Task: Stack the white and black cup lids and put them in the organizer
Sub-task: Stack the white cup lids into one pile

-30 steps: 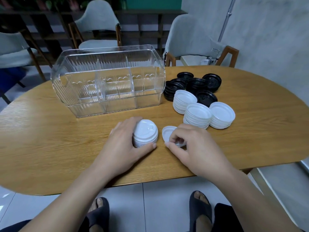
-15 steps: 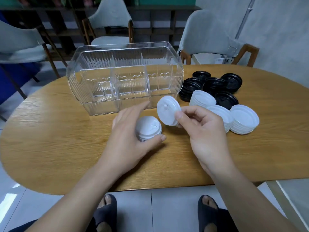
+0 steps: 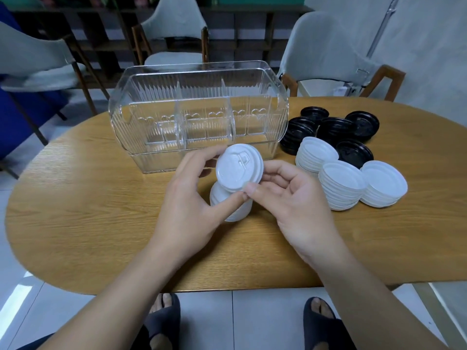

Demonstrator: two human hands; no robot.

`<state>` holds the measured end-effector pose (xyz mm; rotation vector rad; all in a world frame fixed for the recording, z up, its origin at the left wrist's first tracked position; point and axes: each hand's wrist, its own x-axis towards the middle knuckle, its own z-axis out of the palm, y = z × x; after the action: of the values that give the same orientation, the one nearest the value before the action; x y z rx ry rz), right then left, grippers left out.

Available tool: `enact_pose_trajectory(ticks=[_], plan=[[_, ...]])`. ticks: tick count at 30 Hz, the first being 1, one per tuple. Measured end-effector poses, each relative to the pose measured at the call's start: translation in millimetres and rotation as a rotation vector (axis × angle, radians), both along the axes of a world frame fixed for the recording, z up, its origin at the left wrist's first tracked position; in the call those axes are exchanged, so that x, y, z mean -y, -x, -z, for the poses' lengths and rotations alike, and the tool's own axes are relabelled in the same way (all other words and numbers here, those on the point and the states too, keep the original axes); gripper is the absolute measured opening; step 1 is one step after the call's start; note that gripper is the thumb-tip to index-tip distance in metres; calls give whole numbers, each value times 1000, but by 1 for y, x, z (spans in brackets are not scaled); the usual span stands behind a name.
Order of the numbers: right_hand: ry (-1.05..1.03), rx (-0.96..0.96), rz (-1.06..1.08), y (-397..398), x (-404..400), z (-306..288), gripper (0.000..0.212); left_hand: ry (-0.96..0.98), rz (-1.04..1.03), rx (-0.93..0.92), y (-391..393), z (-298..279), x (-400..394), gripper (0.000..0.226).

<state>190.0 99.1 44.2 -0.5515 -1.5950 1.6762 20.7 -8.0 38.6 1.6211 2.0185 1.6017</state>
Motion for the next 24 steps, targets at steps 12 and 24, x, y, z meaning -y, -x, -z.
enact_pose_trajectory(ticks=[12,24], plan=[[-467,313,39,6,1,7,71,77,59,-172,22,10,11,78],[-572,484,131,12,-2,12,60,378,71,-60,28,27,7,138]])
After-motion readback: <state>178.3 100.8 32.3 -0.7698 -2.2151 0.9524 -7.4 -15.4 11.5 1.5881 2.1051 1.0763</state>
